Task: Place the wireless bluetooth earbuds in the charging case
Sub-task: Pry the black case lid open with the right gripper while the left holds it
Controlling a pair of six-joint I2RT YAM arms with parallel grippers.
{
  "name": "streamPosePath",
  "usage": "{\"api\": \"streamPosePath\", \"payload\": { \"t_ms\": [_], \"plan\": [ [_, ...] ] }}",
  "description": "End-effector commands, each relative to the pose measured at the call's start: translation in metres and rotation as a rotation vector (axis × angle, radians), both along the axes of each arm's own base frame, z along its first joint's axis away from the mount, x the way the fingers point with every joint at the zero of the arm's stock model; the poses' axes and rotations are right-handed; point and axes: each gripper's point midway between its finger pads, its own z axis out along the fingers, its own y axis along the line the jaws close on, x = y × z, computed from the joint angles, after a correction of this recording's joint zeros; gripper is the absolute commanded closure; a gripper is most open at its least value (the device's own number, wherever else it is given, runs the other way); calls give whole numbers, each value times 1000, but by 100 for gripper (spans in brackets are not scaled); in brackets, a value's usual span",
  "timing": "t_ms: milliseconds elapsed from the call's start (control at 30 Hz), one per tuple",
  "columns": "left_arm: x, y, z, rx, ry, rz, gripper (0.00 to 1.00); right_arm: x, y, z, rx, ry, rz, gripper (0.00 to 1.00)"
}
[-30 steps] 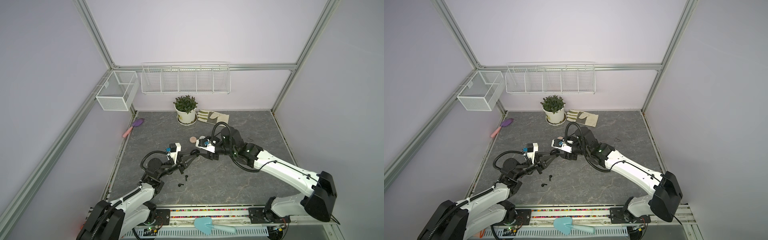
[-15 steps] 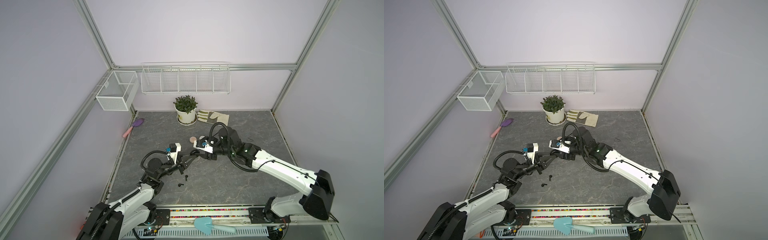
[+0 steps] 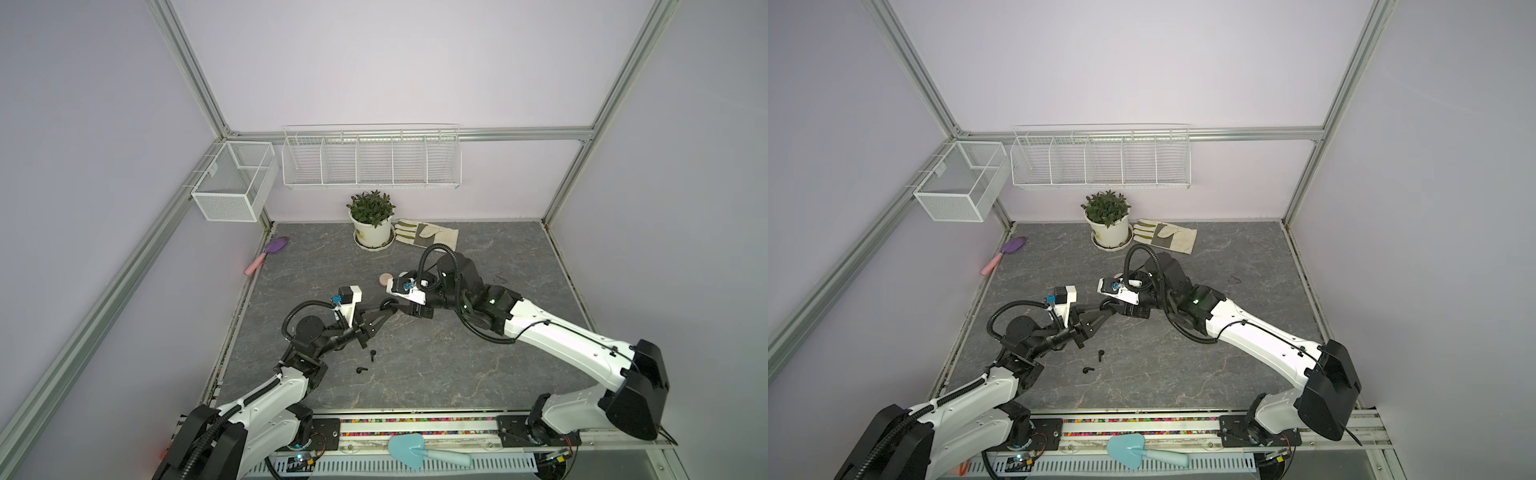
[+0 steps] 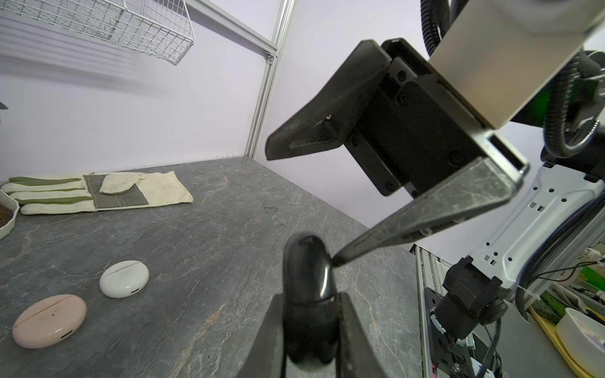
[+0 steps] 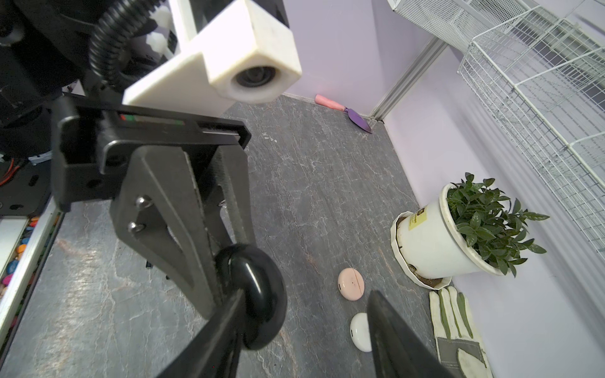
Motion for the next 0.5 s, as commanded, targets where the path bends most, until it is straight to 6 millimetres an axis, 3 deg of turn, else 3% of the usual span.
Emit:
{"api": "streamPosePath", "payload": {
  "t_ms": [0,467],
  "plan": [
    [-5,-1,7,-14,-20,-19,100,10,5,8,11,-48,-11,38],
    [-7,0,8,-20,-21,-18,100,16,8,9,8,-51,-14,37]
  ]
}}
